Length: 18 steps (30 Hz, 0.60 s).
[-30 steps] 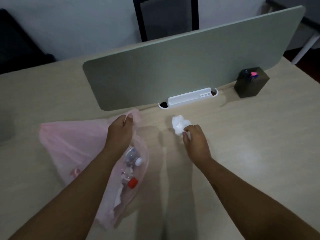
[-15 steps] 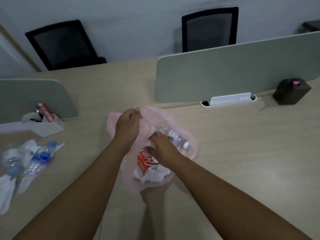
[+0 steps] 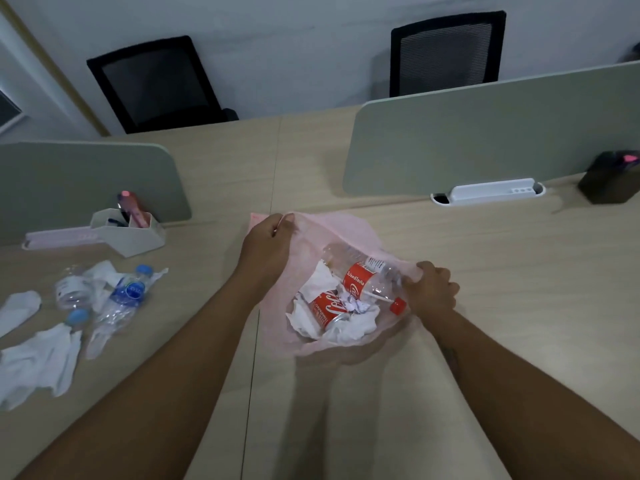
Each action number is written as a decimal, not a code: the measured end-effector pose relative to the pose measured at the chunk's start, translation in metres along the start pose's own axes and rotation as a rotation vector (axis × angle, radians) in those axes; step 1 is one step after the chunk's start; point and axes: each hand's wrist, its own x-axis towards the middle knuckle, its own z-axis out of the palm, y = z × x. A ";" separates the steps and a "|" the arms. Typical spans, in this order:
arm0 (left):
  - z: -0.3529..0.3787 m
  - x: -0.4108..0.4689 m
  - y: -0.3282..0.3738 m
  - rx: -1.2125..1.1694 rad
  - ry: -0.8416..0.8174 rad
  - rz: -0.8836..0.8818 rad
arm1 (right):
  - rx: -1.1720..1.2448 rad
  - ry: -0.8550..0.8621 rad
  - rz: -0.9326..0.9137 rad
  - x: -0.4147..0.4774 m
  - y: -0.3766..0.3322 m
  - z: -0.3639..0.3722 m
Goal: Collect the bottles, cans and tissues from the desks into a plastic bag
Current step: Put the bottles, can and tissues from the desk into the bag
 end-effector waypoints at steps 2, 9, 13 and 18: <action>0.000 -0.002 -0.002 0.045 -0.020 0.012 | 0.039 -0.072 -0.005 0.012 0.012 -0.001; -0.026 0.044 0.038 0.284 0.250 0.129 | 0.323 0.278 -0.229 0.036 -0.039 -0.073; -0.030 0.066 0.075 0.414 0.290 0.176 | 0.178 0.208 -0.381 0.060 -0.070 -0.120; -0.019 0.076 0.103 0.320 0.383 0.199 | 0.134 0.228 -0.491 0.098 -0.090 -0.178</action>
